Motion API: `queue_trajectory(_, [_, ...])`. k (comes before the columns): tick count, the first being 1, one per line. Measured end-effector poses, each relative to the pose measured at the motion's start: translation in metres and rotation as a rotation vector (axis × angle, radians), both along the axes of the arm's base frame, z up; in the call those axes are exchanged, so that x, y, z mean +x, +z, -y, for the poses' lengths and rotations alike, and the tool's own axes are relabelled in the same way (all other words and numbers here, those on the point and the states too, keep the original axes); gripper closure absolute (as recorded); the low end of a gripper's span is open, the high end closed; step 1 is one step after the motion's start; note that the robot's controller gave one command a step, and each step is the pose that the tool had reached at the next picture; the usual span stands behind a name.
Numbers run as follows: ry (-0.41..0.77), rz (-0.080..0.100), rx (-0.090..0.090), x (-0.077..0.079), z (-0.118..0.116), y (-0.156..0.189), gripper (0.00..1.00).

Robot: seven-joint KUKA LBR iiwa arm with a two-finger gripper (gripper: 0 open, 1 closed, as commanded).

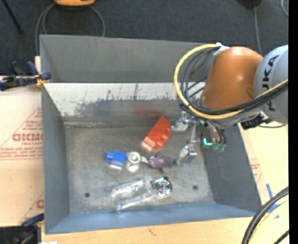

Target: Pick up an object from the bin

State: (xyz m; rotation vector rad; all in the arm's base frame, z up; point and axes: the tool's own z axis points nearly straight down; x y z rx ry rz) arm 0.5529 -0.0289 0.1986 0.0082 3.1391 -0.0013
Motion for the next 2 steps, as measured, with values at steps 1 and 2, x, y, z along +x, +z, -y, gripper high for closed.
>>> queue_trajectory(1, [-0.014,0.006,0.001,0.013,-0.068,-0.115,0.00])
queue_trajectory(2, [0.051,0.004,0.005,0.023,-0.146,-0.107,0.00])
